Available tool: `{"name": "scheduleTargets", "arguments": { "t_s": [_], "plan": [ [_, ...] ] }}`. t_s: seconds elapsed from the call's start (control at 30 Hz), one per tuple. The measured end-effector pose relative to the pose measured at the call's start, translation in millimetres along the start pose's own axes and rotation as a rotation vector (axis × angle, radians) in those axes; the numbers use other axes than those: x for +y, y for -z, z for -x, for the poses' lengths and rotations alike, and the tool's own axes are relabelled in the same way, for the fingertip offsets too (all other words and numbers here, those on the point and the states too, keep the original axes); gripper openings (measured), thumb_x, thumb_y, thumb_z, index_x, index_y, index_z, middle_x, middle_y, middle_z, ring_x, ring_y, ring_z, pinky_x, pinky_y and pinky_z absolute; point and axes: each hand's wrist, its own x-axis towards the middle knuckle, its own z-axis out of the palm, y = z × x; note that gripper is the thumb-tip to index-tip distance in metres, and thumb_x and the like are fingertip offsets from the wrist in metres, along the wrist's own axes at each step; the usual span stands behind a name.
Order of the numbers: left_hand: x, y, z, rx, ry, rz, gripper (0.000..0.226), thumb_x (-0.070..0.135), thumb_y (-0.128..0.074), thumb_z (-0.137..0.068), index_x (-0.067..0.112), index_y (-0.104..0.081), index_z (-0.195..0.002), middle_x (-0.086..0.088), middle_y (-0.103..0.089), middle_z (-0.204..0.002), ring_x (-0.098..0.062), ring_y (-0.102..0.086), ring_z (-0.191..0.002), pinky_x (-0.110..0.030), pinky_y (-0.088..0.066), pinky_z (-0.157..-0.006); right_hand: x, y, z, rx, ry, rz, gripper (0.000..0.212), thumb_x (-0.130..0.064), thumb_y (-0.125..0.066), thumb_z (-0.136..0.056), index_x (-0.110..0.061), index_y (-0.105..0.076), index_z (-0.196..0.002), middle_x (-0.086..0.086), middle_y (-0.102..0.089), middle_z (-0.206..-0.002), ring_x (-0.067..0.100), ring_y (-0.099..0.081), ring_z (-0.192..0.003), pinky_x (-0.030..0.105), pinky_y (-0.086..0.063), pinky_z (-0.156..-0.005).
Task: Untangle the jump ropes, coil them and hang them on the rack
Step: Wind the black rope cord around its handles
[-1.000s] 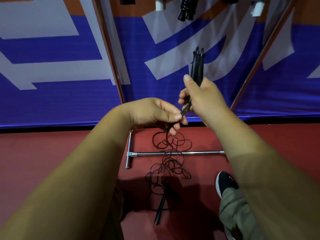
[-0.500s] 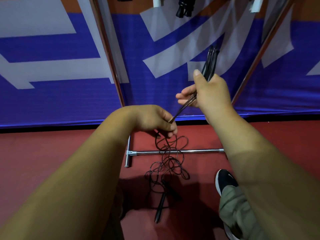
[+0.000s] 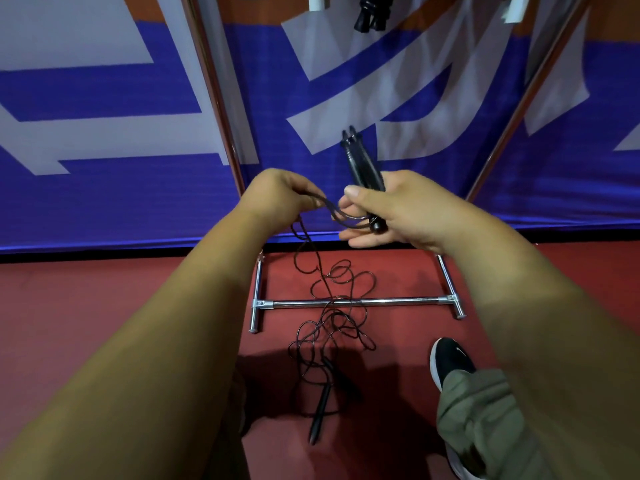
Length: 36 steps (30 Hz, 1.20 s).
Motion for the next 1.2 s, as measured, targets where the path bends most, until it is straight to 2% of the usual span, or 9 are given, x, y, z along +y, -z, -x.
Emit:
{"name": "scheduleTargets", "arguments": {
  "t_s": [0.1, 0.27, 0.4, 0.5, 0.6, 0.7, 0.8, 1.0, 1.2],
  "plan": [
    [2, 4, 0, -0.01, -0.052, 0.02, 0.028, 0.007, -0.076, -0.09, 0.033, -0.081, -0.082, 0.006, -0.08, -0.085, -0.025, -0.076, -0.091, -0.046, -0.061, -0.092, -1, -2, 7, -0.155, -0.061, -0.055, 0.029, -0.026, -0.062, -0.108, -0.003, -0.064, -0.125, 0.02, -0.078, -0.116, 0.038, -0.078, -0.103, 0.045, -0.065, -0.09],
    [9, 3, 3, -0.024, -0.079, 0.172, 0.026, -0.004, -0.074, -0.088, 0.021, -0.082, -0.088, 0.01, -0.078, -0.076, 0.005, -0.069, -0.072, -0.017, -0.053, -0.076, -3, -4, 17, -0.416, -0.131, -0.087, 0.037, -0.02, -0.056, -0.109, 0.005, -0.053, -0.136, 0.021, -0.076, -0.123, 0.042, -0.075, -0.11, 0.043, -0.065, -0.09],
    [11, 7, 5, -0.12, -0.207, 0.181, 0.028, -0.01, -0.067, -0.089, 0.013, -0.082, -0.097, -0.004, -0.081, -0.095, -0.015, -0.077, -0.094, -0.026, -0.059, -0.087, 2, -6, 18, -0.626, -0.176, -0.023, 0.047, -0.022, -0.061, -0.101, 0.004, -0.05, -0.139, 0.019, -0.074, -0.131, 0.031, -0.079, -0.094, 0.033, -0.065, -0.074],
    [13, 9, 10, -0.259, -0.16, 0.325, 0.007, 0.009, -0.075, -0.094, 0.008, -0.078, -0.101, -0.017, -0.077, -0.107, -0.02, -0.074, -0.098, -0.032, -0.059, -0.093, 7, -12, 15, -0.725, -0.145, 0.089, 0.039, -0.013, -0.058, -0.107, 0.004, -0.046, -0.14, 0.013, -0.072, -0.136, 0.015, -0.066, -0.068, 0.022, -0.055, -0.056],
    [11, 5, 9, -0.339, -0.151, 0.343, 0.011, 0.015, -0.083, -0.088, 0.01, -0.077, -0.096, -0.03, -0.071, -0.115, -0.033, -0.07, -0.104, -0.048, -0.054, -0.105, 15, -18, 11, -0.769, -0.215, 0.167, 0.035, -0.007, -0.059, -0.107, 0.0, -0.043, -0.138, 0.011, -0.075, -0.13, 0.011, -0.055, -0.057, 0.02, -0.045, -0.045],
    [15, 3, 12, -0.39, -0.171, 0.331, 0.014, 0.008, -0.084, -0.086, 0.006, -0.074, -0.095, -0.032, -0.071, -0.109, -0.048, -0.068, -0.115, -0.05, -0.054, -0.107, 21, -18, 10, -0.737, -0.289, 0.352, 0.028, -0.01, -0.061, -0.106, -0.001, -0.051, -0.131, 0.0, -0.079, -0.089, 0.009, -0.047, -0.049, 0.02, -0.036, -0.042],
    [23, 6, 16, -0.414, -0.22, 0.246, 0.018, 0.005, -0.084, -0.085, 0.0, -0.073, -0.098, -0.027, -0.073, -0.101, -0.036, -0.074, -0.104, -0.05, -0.057, -0.103, 29, -15, 5, -0.694, -0.379, 0.42, 0.023, -0.019, -0.065, -0.105, 0.002, -0.067, -0.115, 0.008, -0.059, -0.064, 0.013, -0.039, -0.046, 0.022, -0.031, -0.043],
    [33, 13, 16, -0.388, -0.256, -0.01, 0.016, 0.002, -0.08, -0.087, 0.015, -0.078, -0.097, -0.006, -0.078, -0.094, -0.027, -0.076, -0.096, -0.047, -0.06, -0.096, 39, -9, -5, -0.457, -0.464, 0.409, 0.019, -0.015, -0.076, -0.098, 0.002, -0.073, -0.106, 0.02, -0.076, -0.105, 0.012, -0.064, -0.062, 0.018, -0.047, -0.044],
    [29, 18, 17, -0.379, -0.263, -0.038, 0.007, 0.021, -0.074, -0.097, 0.024, -0.08, -0.1, 0.005, -0.078, -0.09, -0.014, -0.074, -0.088, -0.036, -0.06, -0.09, 38, -1, -6, -0.153, -0.46, 0.234, 0.023, -0.001, -0.07, -0.1, 0.011, -0.063, -0.118, 0.027, -0.073, -0.102, 0.033, -0.081, -0.082, 0.025, -0.061, -0.055]
  ]
}}
